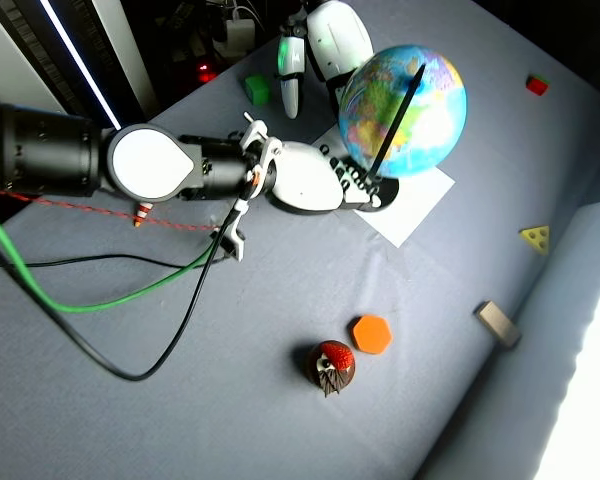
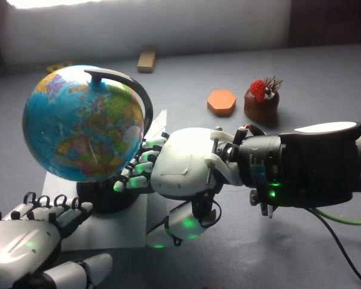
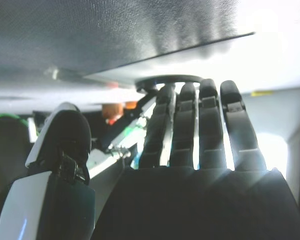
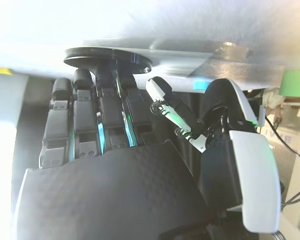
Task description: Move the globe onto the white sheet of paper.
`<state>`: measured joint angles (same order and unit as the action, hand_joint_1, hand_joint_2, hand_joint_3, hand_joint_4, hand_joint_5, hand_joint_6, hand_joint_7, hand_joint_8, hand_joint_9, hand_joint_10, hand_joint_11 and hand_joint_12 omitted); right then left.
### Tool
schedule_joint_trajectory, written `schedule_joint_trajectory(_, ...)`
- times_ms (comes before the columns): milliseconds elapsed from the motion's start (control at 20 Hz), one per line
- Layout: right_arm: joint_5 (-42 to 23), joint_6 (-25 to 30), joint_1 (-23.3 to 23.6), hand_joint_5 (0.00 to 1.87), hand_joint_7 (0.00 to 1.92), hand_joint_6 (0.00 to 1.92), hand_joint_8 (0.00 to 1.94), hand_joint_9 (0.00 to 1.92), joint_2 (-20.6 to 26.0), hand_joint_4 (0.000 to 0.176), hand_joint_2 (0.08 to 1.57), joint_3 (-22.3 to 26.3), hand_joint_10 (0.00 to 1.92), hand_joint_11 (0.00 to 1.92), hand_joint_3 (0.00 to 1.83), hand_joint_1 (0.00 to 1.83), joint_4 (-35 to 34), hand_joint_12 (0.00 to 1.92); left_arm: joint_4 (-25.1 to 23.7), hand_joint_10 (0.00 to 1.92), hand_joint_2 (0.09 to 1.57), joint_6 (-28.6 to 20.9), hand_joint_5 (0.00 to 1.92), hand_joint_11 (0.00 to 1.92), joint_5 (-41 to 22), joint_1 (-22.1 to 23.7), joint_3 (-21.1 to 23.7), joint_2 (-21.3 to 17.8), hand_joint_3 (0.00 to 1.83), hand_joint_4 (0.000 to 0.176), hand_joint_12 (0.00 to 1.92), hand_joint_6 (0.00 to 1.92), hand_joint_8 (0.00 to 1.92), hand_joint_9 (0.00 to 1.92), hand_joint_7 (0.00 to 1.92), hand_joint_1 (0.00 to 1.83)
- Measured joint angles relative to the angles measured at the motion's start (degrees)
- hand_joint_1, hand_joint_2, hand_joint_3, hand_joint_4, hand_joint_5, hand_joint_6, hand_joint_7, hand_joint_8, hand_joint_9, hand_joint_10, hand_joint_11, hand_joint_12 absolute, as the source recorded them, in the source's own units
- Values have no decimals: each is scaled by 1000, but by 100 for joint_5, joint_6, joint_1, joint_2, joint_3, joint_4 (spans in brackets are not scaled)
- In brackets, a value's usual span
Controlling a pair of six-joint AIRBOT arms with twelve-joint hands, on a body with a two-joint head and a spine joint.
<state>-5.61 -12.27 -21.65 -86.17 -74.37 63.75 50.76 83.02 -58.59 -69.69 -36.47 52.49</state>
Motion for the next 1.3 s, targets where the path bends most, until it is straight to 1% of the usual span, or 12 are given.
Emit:
schedule_joint_trajectory(250,-9,0,44,219,215,7,2,162,68,0,1169,33,3,0,0,0,-7,128,66,0,1231,0,122,0,-9,-70,155,-136,0,16,249,3,1,114,104,0)
schedule_joint_trajectory(450,-68,-7,262,195,211,0,0,157,262,0,1170,175,1,0,1,0,-118,129,57,0,1231,0,128,0,-31,-90,210,-181,0,16,249,5,1,114,104,0)
schedule_joint_trajectory(600,-90,-46,326,201,208,10,2,156,323,0,1169,289,3,0,0,0,-136,127,251,0,1232,-57,130,0,-7,-87,389,-271,0,16,249,4,0,114,104,0)
schedule_joint_trajectory(650,-105,-55,313,206,209,12,2,157,323,0,1169,306,3,0,0,0,-136,126,415,0,1233,-15,130,0,66,-37,498,-339,1,16,249,4,0,114,104,0)
schedule_joint_trajectory(750,-120,-111,289,216,214,15,4,159,391,0,1170,358,4,0,1,0,-136,124,841,0,1233,267,130,0,214,149,704,-391,1,16,249,4,0,114,104,0)
schedule_joint_trajectory(900,-116,-157,221,208,212,11,3,160,645,0,1171,509,4,0,1,0,-136,123,1126,0,1233,393,131,0,321,350,938,-415,1,16,249,4,0,114,104,0)
schedule_joint_trajectory(1000,-129,-321,179,185,212,0,2,160,848,0,1171,667,4,0,1,0,-131,122,1366,0,1233,632,135,0,413,553,1108,-428,1,16,249,5,0,113,104,0)
schedule_joint_trajectory(1050,-201,-420,133,182,213,0,2,161,957,0,1171,750,4,0,1,0,-129,122,1596,0,1234,868,136,0,542,726,1224,-501,1,16,249,5,0,113,104,0)
schedule_joint_trajectory(1100,-212,-422,85,181,213,0,2,161,1047,0,1170,837,4,0,1,0,-127,122,1836,0,1234,1126,136,0,647,931,1316,-584,1,16,249,5,0,113,104,0)
schedule_joint_trajectory(1150,-251,-426,55,189,212,3,2,160,1167,0,1170,951,3,0,0,0,-107,120,2201,0,1234,1419,128,0,734,1182,1412,-671,1,16,249,2,0,114,104,0)
schedule_joint_trajectory(1200,-293,-407,28,189,212,3,2,160,1248,0,1170,1012,3,0,0,0,-101,120,2406,0,1234,1626,128,0,752,1329,1462,-708,1,16,249,2,0,114,104,0)
schedule_joint_trajectory(1300,-433,-107,28,194,212,5,1,160,1589,0,1169,1187,3,0,0,0,-81,119,3161,0,1233,2225,128,0,765,1821,1624,-754,1,15,249,1,0,114,104,0)
